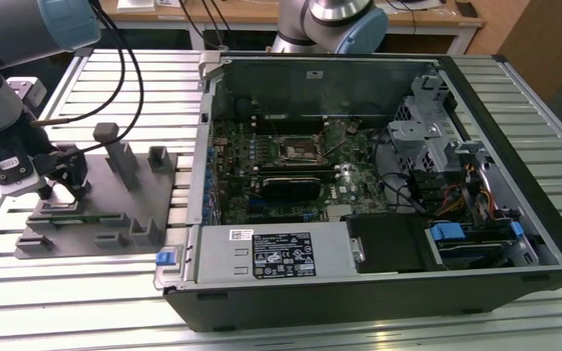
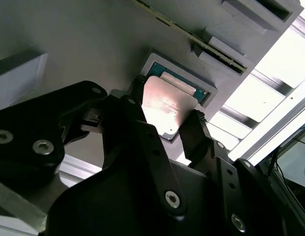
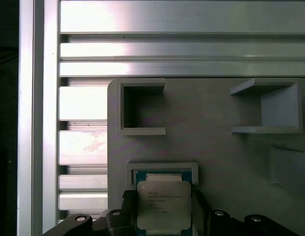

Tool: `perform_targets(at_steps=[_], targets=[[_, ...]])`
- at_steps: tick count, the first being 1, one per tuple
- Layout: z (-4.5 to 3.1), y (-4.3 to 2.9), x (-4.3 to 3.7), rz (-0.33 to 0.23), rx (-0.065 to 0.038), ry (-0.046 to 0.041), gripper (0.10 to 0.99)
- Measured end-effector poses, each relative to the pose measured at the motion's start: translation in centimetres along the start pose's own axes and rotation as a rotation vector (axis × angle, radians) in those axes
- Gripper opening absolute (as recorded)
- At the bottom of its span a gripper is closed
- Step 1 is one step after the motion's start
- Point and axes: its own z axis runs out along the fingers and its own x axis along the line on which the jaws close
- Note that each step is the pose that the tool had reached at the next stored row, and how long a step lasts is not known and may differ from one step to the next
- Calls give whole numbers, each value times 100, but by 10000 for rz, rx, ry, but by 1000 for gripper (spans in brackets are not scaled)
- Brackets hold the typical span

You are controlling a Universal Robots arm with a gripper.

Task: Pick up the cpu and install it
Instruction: 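Pick up the cpu and move it towards the insertion slot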

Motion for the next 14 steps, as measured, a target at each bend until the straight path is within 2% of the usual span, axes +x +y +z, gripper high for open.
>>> perform_targets(at_steps=[1,2,7,14], targets=[[0,0,0,0,1,1,635],[0,0,0,0,1,2,569],[-1,0,0,0,2,3,529],[-3,0,0,0,0,0,529]])
